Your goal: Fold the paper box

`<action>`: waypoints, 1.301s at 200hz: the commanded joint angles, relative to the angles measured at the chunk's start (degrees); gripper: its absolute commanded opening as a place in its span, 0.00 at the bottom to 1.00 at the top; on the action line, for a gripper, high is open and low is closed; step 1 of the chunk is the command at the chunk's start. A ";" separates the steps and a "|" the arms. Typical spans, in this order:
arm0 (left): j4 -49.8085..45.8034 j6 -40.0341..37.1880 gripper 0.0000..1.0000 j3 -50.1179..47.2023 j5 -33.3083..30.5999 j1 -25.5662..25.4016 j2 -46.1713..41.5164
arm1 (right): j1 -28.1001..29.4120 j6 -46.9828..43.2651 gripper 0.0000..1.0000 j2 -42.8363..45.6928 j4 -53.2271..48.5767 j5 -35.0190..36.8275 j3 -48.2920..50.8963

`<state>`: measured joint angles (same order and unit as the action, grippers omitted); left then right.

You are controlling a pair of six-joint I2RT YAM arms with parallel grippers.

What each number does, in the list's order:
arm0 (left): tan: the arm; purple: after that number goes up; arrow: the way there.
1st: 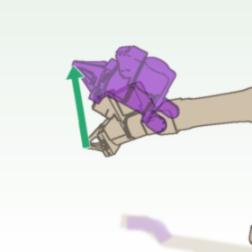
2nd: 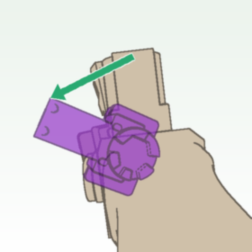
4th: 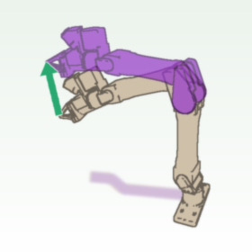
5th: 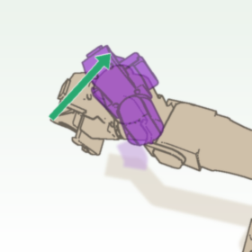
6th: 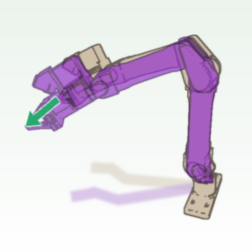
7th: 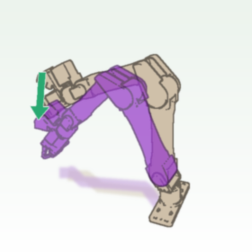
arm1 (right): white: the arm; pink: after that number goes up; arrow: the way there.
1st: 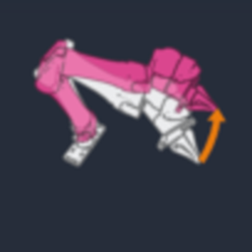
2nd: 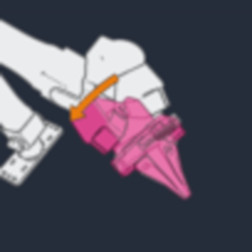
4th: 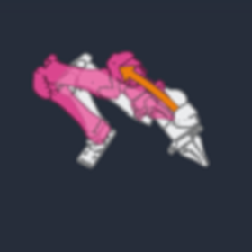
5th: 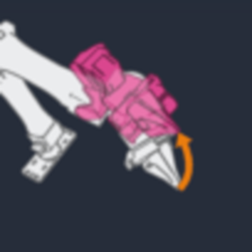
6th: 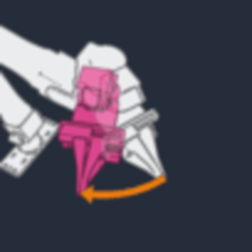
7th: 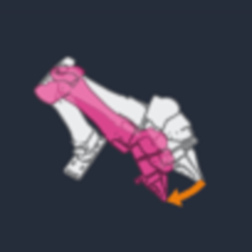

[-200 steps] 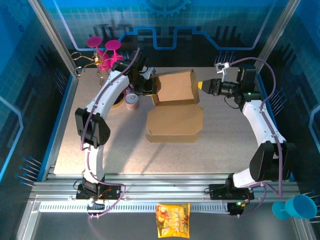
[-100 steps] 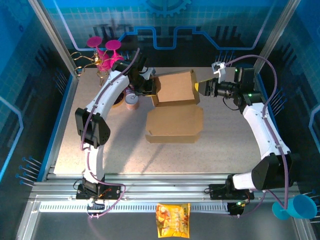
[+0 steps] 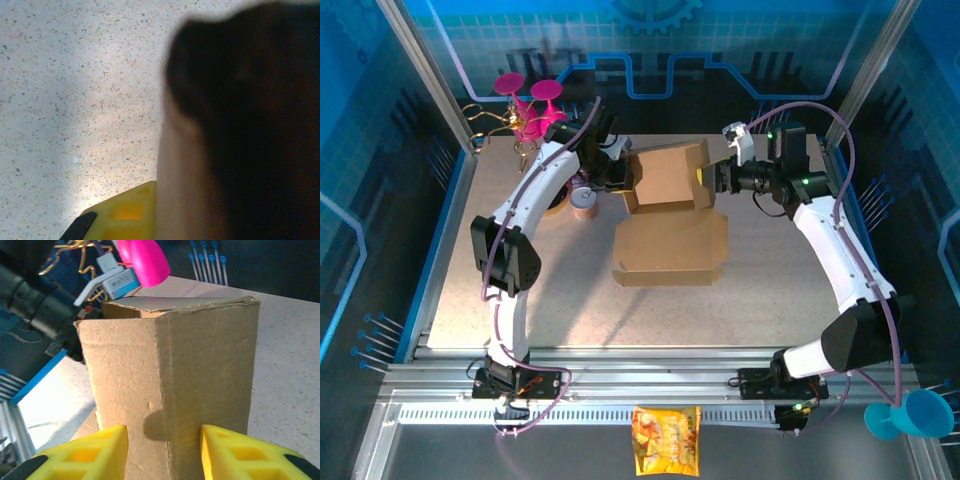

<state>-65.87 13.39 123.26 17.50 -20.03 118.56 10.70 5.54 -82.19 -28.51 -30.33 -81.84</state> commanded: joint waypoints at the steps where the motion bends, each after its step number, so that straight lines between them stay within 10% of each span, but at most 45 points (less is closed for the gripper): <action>1: -1.28 0.08 0.00 1.46 0.97 -0.80 -1.05 | 2.04 -2.00 0.44 -0.87 -2.90 8.27 -2.31; 103: -1.28 0.45 0.00 1.20 0.06 -1.37 -1.93 | 7.85 -4.25 0.47 -5.13 -6.69 29.41 -7.69; 202: -2.58 4.17 0.00 1.92 -2.68 -1.91 -1.49 | 14.41 -2.33 0.00 -12.73 -17.03 55.15 -17.31; 260: -3.45 4.54 0.00 2.88 -2.16 -2.26 -1.10 | 14.77 -0.06 0.13 -16.88 -21.71 55.81 -23.16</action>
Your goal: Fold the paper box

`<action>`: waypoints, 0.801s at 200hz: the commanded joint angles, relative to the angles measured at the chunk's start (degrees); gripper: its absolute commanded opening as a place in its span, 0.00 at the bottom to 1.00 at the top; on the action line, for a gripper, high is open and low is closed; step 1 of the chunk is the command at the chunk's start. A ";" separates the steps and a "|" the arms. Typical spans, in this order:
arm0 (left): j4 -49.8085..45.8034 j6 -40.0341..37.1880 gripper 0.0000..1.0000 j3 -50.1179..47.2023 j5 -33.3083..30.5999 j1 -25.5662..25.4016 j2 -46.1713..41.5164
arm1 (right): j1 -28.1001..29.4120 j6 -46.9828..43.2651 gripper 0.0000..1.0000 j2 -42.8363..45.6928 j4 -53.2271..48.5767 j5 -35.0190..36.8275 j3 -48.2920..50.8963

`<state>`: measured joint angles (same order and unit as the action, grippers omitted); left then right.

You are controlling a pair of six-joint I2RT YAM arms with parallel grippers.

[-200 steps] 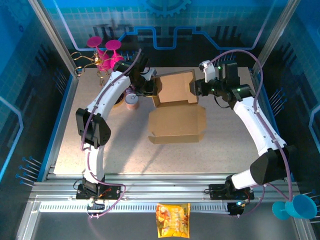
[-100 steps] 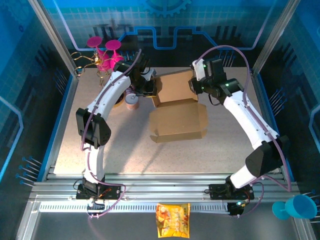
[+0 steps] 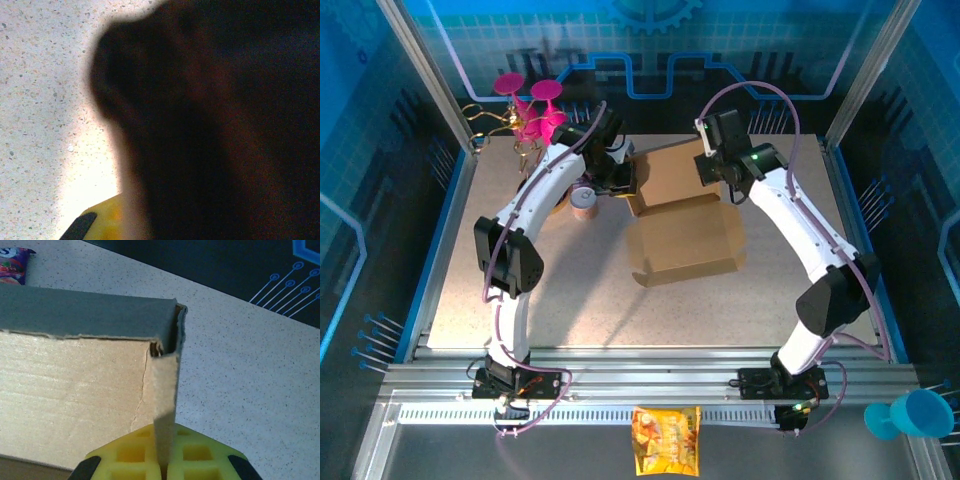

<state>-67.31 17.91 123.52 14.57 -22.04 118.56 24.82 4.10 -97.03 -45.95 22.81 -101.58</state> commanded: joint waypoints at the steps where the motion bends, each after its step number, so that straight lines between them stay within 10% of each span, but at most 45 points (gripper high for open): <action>1: -2.02 0.02 0.00 2.65 0.75 -0.22 -1.08 | 0.66 1.41 0.13 -2.16 -4.38 2.81 -3.57; 160: -6.50 4.21 0.00 4.61 -7.04 -0.54 0.52 | 3.45 8.06 0.00 -8.51 -17.09 16.32 -14.84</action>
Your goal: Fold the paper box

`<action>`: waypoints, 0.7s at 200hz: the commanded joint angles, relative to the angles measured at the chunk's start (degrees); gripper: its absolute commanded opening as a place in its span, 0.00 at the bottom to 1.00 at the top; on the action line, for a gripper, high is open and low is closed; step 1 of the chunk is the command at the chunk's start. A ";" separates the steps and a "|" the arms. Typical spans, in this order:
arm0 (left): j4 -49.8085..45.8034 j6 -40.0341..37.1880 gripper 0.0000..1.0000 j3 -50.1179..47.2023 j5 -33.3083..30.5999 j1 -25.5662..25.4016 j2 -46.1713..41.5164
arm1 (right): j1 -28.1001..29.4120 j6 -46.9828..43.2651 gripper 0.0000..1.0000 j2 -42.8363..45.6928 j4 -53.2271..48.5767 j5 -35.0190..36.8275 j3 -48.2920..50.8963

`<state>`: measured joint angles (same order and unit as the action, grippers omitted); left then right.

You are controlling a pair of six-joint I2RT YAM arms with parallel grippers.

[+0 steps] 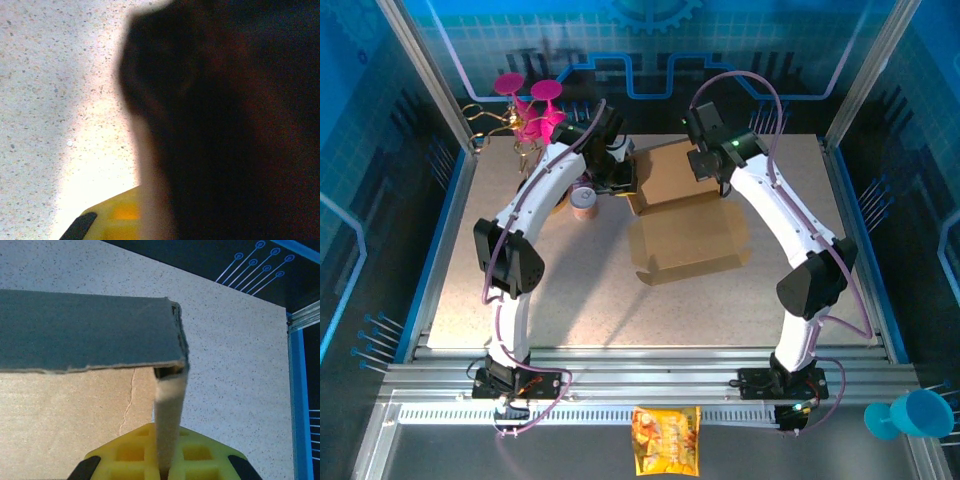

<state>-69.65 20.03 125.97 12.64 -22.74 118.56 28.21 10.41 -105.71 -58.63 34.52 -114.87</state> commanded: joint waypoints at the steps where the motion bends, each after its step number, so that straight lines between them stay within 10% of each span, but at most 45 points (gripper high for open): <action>1: -4.26 2.10 0.00 2.17 -5.37 0.16 0.52 | 0.08 1.82 0.00 0.16 -4.68 4.61 -1.61; 140: 1.69 4.97 0.00 -4.30 -26.51 -5.59 -3.14 | 5.40 10.61 0.00 -3.54 -10.98 7.70 -6.16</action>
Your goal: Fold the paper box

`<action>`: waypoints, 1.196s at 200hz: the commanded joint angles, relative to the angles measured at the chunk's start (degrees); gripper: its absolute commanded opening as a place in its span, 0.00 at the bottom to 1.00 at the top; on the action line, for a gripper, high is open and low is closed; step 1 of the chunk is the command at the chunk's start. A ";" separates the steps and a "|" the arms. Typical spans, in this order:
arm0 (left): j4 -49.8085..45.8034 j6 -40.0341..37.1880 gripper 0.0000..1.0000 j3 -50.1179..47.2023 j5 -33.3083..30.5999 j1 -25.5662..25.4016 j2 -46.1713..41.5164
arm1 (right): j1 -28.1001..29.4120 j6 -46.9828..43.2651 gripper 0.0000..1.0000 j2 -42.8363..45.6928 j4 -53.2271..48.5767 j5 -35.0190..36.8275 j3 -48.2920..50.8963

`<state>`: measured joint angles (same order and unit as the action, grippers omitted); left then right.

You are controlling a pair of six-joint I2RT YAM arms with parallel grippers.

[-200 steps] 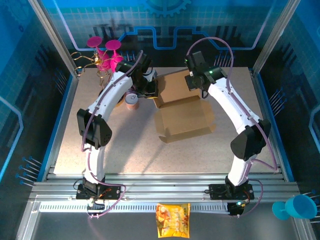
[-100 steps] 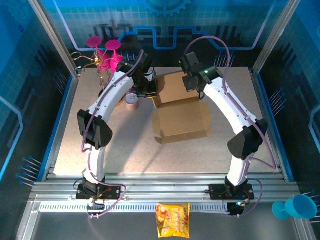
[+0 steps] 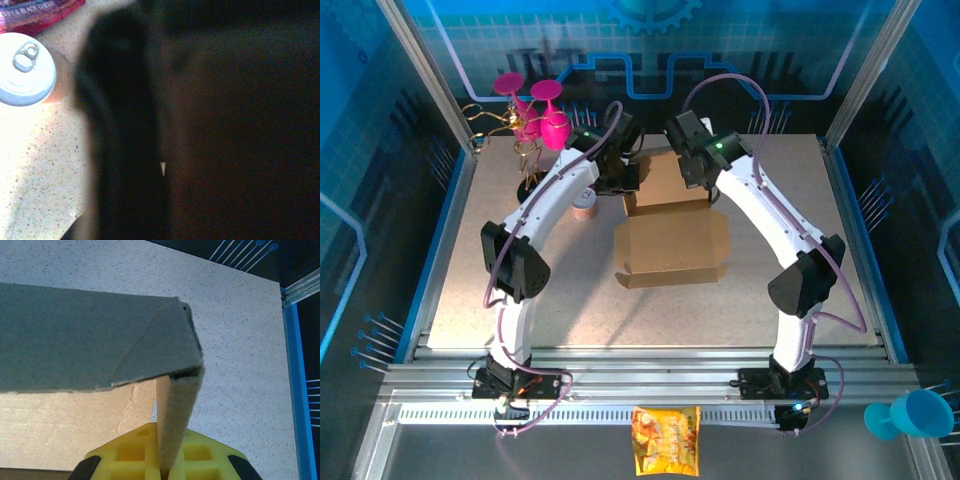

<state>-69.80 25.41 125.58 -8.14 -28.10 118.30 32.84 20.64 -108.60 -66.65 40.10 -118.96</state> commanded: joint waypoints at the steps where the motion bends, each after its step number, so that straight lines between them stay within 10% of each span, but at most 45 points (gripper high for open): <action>1: 1.99 -0.43 0.00 -4.05 -5.64 -0.26 -2.93 | 0.79 0.37 0.00 -0.66 -2.91 2.02 -2.07; 64: 15.57 -0.26 0.31 -16.78 11.76 4.70 -8.70 | -0.19 -1.13 0.00 0.35 -0.32 -3.35 -0.49; 128: 20.25 -0.25 0.47 -21.20 14.17 4.89 -10.14 | -1.45 -1.31 0.00 -0.48 -1.07 -5.84 -1.41; 166: 20.23 0.33 0.34 -21.81 14.05 4.95 -9.22 | -2.14 -1.22 0.00 -0.31 -1.18 -6.47 -1.28; 187: 18.85 0.75 0.00 -21.39 10.71 4.97 -8.76 | -2.24 -1.15 0.00 -0.33 -1.26 -6.45 -1.28; 239: 12.73 3.39 0.00 -18.18 0.24 4.05 -7.91 | -1.99 0.01 0.00 -0.30 -1.55 -5.46 -0.93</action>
<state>-51.48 27.09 105.38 0.34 -24.03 110.93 31.22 19.53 -109.06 -66.57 32.27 -118.98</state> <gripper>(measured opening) 0.067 0.068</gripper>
